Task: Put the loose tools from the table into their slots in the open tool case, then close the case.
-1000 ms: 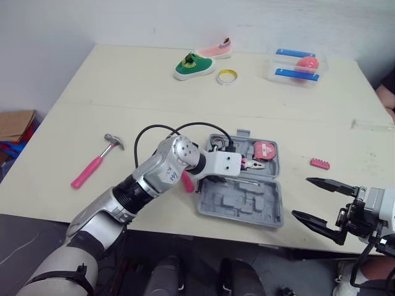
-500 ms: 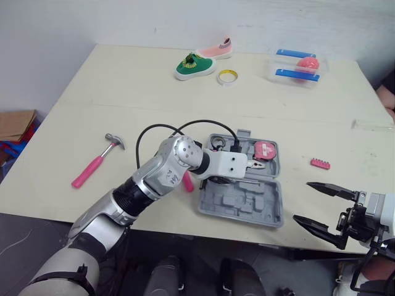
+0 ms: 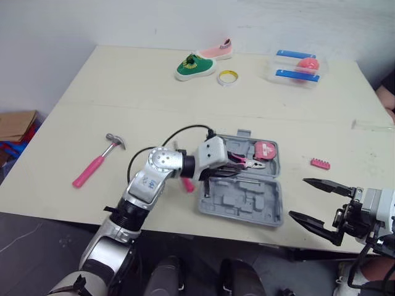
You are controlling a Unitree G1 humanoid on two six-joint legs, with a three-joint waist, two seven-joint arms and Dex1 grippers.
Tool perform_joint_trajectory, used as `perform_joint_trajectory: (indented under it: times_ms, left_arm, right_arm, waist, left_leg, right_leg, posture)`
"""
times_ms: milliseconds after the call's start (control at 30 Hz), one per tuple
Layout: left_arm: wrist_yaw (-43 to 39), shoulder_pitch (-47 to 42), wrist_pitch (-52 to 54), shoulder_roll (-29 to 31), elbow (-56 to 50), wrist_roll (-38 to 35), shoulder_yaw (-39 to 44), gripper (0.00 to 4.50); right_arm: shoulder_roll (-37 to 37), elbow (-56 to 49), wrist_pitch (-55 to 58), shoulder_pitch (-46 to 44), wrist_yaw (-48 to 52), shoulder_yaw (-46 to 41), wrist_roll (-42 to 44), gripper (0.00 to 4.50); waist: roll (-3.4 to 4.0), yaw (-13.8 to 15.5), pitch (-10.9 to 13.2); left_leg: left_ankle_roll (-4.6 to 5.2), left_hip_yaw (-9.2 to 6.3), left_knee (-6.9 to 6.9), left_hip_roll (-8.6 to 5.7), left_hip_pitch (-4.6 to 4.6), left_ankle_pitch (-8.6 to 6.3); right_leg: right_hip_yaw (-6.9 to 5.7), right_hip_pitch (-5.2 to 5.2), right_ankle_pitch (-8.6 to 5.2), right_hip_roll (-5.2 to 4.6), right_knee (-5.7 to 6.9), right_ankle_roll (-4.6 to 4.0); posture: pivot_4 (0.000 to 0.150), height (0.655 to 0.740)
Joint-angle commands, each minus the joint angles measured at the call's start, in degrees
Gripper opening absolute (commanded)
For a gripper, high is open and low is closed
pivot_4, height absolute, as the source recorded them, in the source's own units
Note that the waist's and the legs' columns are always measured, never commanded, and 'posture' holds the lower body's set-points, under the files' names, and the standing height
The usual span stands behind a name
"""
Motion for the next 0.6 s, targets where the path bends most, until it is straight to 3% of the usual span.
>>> perform_joint_trajectory:
  times_ms: [33,467,600]
  left_arm:
    - [1.72,-0.68,-3.53,-1.49,2.69,1.68,-1.78,0.09]
    - [4.3,-0.34,-5.08,-2.68,10.17,5.14,-4.46,0.09]
    - [5.12,-0.64,-1.36,-2.82,11.2,5.68,-4.98,0.09]
  right_arm:
    - [0.08,-0.41,-0.44,-0.4,0.09,0.29,0.27,4.5]
    - [0.7,-0.2,-1.41,0.23,-0.36,0.48,-0.41,4.5]
    - [1.04,0.83,-2.44,0.83,0.54,0.05,-0.45,4.5]
  waist:
    - [0.0,0.26,0.0]
    - [0.0,0.09,0.0]
    - [0.0,0.09,0.0]
  left_leg:
    - [0.01,-0.01,0.01,-0.01,-0.03,-0.01]
    - [0.04,0.0,0.02,-0.02,-0.05,-0.05]
    - [0.04,0.0,0.02,-0.02,-0.04,-0.06]
  right_leg:
    - [-0.01,-0.01,0.0,-0.01,-0.01,0.0]
    - [-0.01,-0.03,0.0,-0.04,-0.02,0.01]
    - [-0.01,-0.02,0.01,-0.04,-0.03,0.01]
  posture:
    - [0.15,0.74]
    - [0.15,0.74]
    - [0.15,0.74]
